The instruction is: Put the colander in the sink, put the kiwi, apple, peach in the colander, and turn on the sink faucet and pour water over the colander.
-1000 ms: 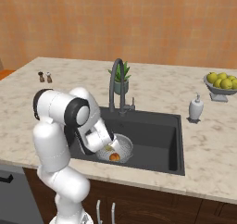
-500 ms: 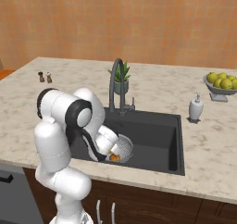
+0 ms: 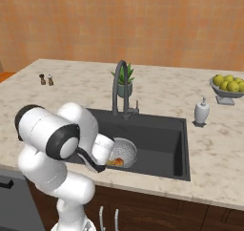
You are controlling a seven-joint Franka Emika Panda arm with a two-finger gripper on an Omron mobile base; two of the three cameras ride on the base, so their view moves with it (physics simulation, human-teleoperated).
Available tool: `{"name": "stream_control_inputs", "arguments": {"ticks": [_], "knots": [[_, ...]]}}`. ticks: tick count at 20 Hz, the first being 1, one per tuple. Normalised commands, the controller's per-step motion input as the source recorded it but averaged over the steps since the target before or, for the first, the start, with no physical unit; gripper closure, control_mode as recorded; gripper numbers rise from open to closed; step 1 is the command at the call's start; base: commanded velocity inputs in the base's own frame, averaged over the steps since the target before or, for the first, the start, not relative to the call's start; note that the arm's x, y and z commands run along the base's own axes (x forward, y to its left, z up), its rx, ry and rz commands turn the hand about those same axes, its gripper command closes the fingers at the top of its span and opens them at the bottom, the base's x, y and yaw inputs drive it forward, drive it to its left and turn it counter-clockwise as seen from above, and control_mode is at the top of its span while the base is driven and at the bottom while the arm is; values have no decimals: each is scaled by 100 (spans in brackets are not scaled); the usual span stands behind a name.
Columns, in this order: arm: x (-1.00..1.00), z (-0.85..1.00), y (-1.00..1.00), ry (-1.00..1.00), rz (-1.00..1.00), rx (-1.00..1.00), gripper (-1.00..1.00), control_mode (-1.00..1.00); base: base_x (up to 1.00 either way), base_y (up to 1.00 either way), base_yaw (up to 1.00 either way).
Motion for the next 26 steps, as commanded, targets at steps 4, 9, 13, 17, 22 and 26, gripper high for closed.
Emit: {"name": "stream_control_inputs", "arguments": {"ticks": [4,9,13,17,22,26], "knots": [[35,100,18,0,9,3,-100,-100,0,0,0],[56,100,22,0,10,8,-100,-100,0,0,0],[53,100,46,0,11,9,-100,-100,0,0,0],[31,100,56,1,11,4,-100,-100,0,0,0],[32,100,47,0,8,0,-100,-100,0,0,0],[31,100,39,0,5,0,-100,-100,0,0,0]]}}
